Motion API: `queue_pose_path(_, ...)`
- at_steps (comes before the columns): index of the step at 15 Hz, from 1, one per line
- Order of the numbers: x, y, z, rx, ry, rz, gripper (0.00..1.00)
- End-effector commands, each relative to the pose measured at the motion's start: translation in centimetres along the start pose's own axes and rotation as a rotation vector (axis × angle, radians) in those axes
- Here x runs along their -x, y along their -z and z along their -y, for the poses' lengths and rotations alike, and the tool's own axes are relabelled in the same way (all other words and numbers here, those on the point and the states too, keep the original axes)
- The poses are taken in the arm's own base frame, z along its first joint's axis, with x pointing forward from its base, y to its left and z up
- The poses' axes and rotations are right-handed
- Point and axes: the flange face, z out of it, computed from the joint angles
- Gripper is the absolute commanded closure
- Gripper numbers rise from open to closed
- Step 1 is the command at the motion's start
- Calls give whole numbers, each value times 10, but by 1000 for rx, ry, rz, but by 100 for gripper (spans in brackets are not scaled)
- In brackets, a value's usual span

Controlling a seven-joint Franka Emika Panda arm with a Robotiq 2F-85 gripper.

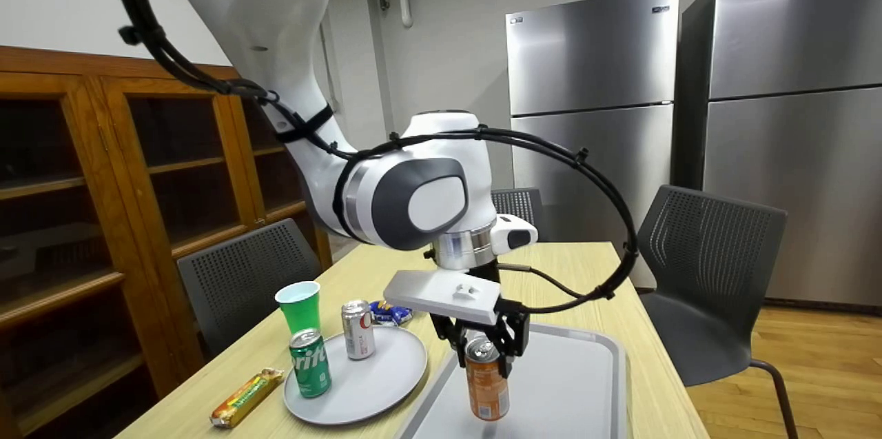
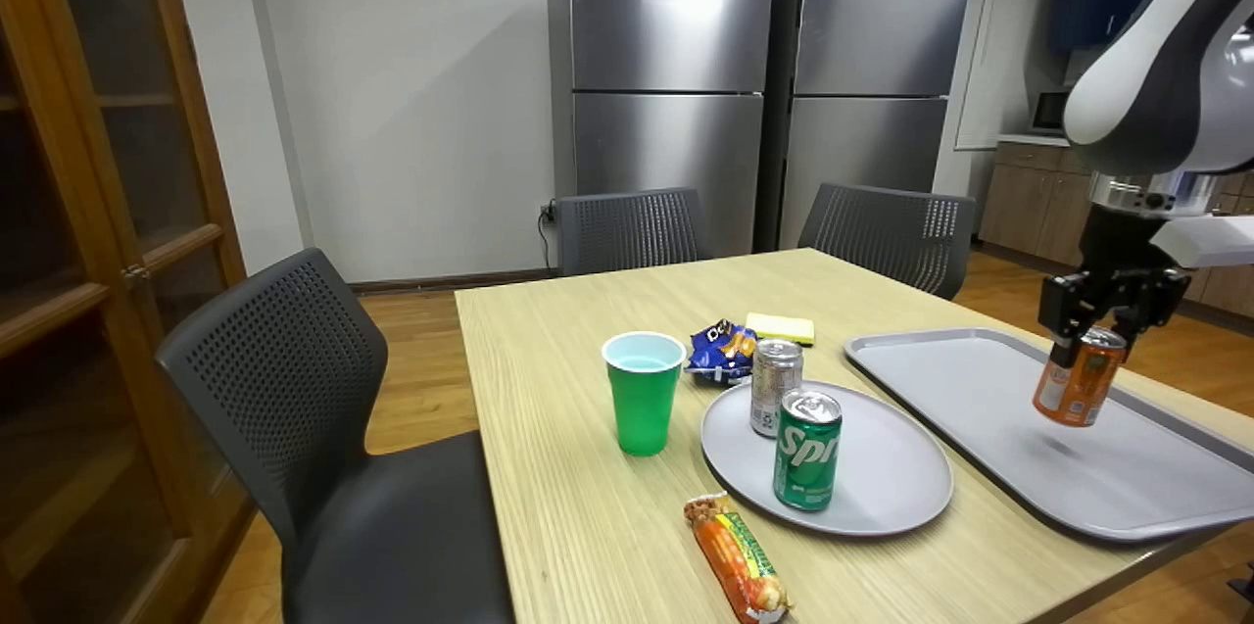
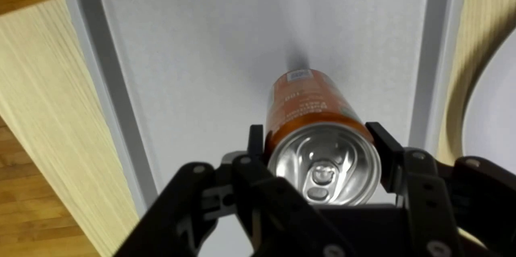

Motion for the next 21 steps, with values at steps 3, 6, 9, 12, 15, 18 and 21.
queue_pose_path(3,-5,33,37,-50,137,-70,61)
queue_pose_path(6,-12,35,58,-80,226,-81,61)
queue_pose_path(9,-18,33,80,-101,326,-87,61)
queue_pose_path(12,-22,31,98,-97,438,-79,61)
queue_pose_path(15,-25,28,113,-97,531,-80,61)
queue_pose_path(18,-28,23,127,-98,611,-77,61)
queue_pose_path(21,-29,17,142,-103,677,-69,61)
